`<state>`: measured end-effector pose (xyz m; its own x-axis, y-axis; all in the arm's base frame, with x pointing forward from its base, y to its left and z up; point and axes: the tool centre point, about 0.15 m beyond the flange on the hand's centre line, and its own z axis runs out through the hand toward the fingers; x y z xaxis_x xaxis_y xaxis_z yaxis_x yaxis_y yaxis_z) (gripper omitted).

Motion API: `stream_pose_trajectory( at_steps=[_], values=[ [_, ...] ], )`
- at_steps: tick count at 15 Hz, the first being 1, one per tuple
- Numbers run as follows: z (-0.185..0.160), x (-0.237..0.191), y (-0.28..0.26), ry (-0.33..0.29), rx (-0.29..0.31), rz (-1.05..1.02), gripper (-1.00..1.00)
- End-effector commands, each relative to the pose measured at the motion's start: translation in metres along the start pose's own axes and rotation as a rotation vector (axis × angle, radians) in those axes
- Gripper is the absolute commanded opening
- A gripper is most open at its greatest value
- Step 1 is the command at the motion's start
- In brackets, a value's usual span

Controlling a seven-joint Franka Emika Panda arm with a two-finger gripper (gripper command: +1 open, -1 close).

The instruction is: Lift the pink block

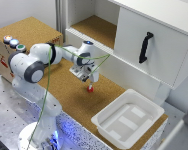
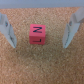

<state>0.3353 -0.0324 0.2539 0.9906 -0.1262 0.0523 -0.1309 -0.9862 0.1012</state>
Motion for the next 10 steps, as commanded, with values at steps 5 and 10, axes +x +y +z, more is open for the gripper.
stream_pose_trajectory(
  at_steps=[5, 10],
  values=[
    [0.021, 0.056, 0.008, 0.097, 0.105, -0.116, 1.00],
    [0.038, 0.079, 0.009, 0.103, 0.159, -0.112, 1.00]
  ],
)
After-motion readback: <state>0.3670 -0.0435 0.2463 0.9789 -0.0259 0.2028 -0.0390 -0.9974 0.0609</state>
